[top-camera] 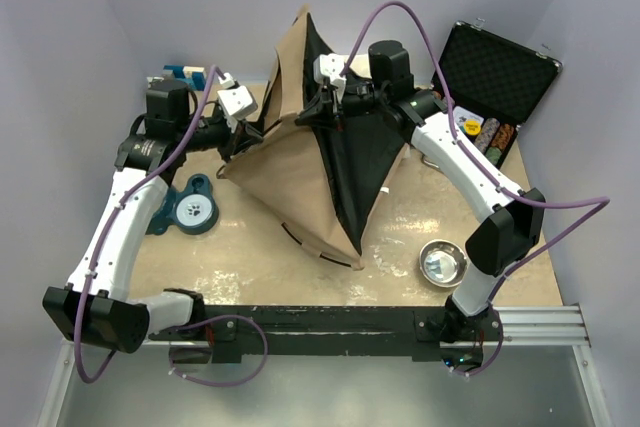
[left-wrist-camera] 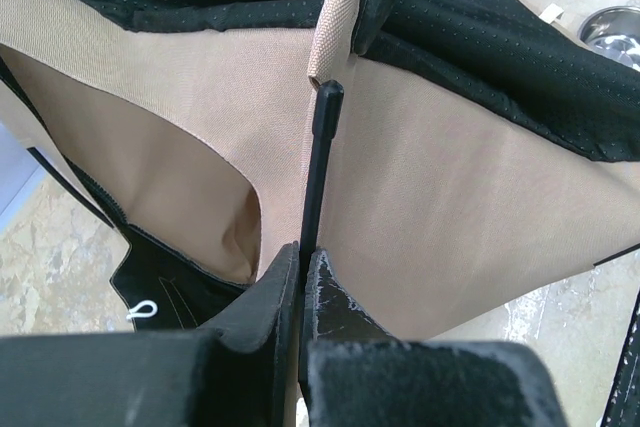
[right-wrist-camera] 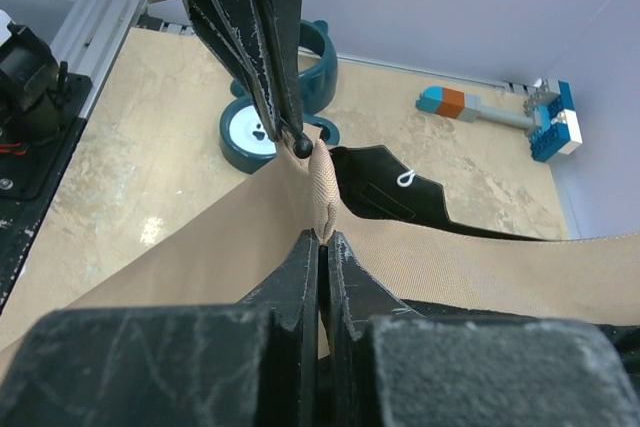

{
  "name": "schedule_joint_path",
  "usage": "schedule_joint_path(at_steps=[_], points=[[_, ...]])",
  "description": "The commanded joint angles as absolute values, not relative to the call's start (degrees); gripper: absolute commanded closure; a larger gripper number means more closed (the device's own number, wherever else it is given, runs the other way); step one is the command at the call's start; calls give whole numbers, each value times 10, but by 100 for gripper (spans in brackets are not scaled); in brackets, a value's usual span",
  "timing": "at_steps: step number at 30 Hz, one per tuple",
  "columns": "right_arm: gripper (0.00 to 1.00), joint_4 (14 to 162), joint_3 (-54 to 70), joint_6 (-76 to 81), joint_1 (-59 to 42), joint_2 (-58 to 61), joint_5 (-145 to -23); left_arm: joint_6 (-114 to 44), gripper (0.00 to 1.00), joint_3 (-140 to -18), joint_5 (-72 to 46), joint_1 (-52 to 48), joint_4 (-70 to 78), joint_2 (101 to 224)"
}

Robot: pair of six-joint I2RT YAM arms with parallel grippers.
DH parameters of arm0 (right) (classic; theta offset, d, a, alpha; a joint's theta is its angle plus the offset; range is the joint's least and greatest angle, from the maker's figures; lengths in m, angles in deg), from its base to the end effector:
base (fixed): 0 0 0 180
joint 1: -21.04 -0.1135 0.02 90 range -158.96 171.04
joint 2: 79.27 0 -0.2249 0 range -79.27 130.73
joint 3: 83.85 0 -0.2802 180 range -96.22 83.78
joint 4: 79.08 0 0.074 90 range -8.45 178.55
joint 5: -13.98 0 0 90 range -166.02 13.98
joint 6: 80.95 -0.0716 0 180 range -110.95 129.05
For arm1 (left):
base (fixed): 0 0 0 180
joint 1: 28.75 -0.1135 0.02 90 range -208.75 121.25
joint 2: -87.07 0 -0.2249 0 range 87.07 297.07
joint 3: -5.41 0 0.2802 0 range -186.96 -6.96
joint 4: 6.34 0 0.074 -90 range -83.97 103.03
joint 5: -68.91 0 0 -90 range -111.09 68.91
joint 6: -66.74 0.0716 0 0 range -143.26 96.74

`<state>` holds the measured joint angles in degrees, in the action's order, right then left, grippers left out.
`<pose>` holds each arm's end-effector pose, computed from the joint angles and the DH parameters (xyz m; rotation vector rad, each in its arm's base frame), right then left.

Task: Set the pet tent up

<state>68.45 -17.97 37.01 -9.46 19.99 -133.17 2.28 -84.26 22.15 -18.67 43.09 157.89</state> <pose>0.3439 0.2724 0.3732 -1.4269 1.1571 0.9569 0.3064 -0.1043 0.3523 1.0179 1.7244 -0.6171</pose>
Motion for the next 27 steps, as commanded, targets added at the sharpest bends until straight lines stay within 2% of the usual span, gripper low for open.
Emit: schedule_joint_path(at_steps=[1,27], points=[[100,703,-181,360,-94,173,-1356,2,100,-823,171,-186,477,1602],[100,711,-166,351,-95,168,-1360,1,100,-832,190,-171,483,1611]])
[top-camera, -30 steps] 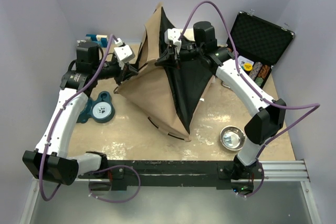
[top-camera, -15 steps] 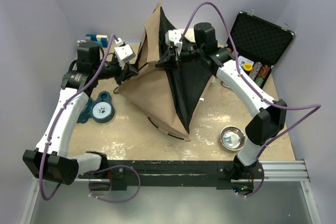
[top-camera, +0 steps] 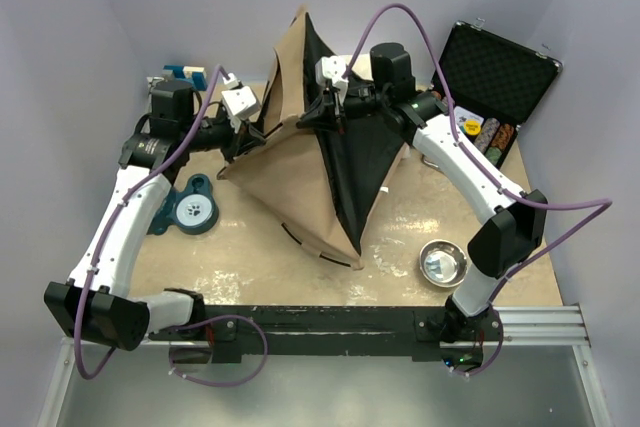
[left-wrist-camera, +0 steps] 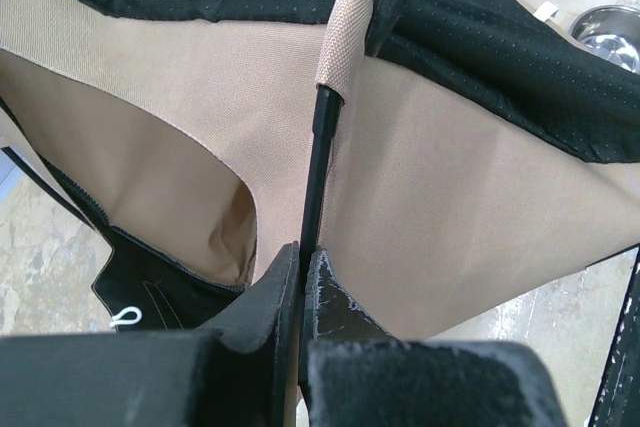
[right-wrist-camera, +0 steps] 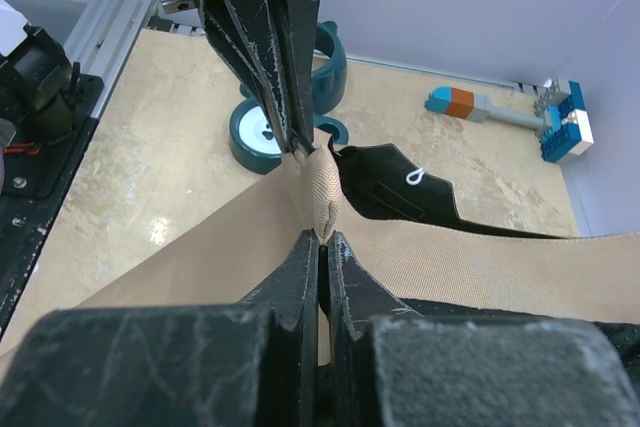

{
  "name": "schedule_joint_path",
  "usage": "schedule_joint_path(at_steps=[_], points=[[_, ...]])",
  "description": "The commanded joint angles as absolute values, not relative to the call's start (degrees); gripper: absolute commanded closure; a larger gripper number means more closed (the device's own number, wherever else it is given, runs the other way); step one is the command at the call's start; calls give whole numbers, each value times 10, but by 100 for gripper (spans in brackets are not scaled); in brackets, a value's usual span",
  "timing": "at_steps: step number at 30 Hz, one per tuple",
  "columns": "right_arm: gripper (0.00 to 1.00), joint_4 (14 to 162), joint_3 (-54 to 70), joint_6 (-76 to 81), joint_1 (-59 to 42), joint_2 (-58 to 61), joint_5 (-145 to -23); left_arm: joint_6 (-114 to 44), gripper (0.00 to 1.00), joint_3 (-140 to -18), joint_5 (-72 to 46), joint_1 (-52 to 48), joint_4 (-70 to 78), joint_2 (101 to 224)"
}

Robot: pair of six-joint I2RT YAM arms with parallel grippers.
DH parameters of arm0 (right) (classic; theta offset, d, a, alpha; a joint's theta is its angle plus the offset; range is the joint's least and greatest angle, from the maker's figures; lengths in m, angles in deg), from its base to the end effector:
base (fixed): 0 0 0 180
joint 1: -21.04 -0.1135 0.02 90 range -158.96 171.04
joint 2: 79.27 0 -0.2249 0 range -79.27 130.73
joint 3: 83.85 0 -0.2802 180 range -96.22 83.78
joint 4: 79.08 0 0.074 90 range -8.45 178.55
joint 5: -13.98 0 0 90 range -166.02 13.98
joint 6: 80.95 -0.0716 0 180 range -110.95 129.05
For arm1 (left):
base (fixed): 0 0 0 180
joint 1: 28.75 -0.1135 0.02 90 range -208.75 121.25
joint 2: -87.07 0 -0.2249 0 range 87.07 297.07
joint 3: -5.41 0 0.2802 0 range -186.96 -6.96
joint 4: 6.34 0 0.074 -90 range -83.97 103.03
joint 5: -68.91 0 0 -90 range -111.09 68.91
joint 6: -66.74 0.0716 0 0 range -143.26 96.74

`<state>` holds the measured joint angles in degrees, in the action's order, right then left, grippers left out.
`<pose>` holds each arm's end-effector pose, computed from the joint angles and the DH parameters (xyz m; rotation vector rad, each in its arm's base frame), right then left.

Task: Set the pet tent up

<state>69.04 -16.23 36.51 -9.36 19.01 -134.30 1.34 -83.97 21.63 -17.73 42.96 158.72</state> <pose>0.3405 0.2704 0.3702 -1.4301 1.1556 0.9811 0.3087 -0.1096 0.3460 1.0155 1.7485 -0.6365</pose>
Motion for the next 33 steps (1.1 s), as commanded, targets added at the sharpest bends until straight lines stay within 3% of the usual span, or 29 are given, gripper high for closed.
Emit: schedule_joint_path(at_steps=[1,11,26,27,33], points=[[100,711,-167,353,-95,168,-1359,1,100,-832,191,-170,483,1611],[100,628,-190,428,-116,186,-1339,-16,100,-868,192,-155,480,1616],[100,622,-228,422,-147,217,-1321,-39,100,-889,197,-134,467,1600],[98,619,-227,420,-147,216,-1322,-44,100,-888,197,-134,459,1593],[54,628,-233,392,-129,204,-1297,-60,100,-893,178,-135,429,1565]])
